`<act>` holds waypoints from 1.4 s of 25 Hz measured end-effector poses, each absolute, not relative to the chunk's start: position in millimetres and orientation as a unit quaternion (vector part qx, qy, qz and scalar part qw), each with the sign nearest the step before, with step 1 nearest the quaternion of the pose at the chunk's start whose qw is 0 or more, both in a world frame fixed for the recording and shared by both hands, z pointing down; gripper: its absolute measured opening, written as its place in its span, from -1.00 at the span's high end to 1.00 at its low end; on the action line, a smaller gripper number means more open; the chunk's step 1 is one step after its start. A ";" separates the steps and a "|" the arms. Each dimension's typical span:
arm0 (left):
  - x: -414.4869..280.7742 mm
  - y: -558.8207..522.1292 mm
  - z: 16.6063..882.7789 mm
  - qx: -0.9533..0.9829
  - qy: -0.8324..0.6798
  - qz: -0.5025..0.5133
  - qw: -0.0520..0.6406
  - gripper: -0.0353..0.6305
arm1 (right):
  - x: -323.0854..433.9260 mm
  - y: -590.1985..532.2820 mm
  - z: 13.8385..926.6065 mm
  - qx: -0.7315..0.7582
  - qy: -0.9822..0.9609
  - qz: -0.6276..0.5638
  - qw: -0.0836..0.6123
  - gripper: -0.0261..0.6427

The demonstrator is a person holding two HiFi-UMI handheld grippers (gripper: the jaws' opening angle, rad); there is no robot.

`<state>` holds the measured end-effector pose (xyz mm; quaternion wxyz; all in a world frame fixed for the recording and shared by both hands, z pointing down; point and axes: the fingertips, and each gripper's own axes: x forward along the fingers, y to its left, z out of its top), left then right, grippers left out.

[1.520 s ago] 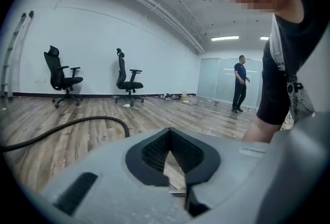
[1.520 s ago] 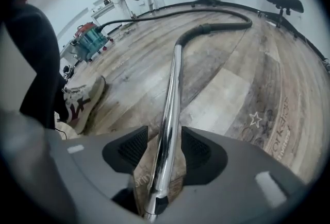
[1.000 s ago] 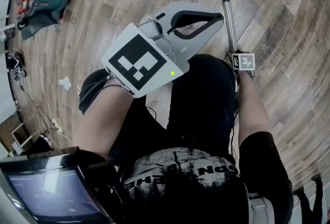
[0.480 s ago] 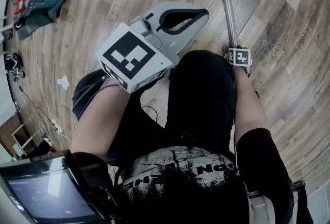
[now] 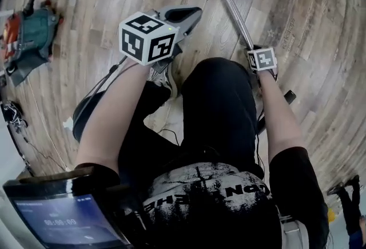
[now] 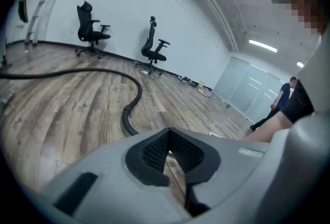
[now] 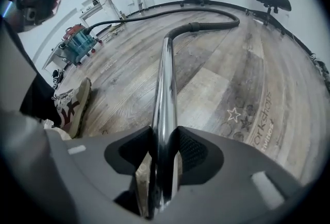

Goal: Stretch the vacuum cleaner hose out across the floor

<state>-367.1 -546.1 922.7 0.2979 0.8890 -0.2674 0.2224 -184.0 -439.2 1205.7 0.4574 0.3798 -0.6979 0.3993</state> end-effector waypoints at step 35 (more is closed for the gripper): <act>-127.2 -576.0 1086.6 0.654 -0.170 -0.150 0.721 0.42 | -123.9 -473.3 1085.2 0.398 -0.735 0.306 0.456 0.39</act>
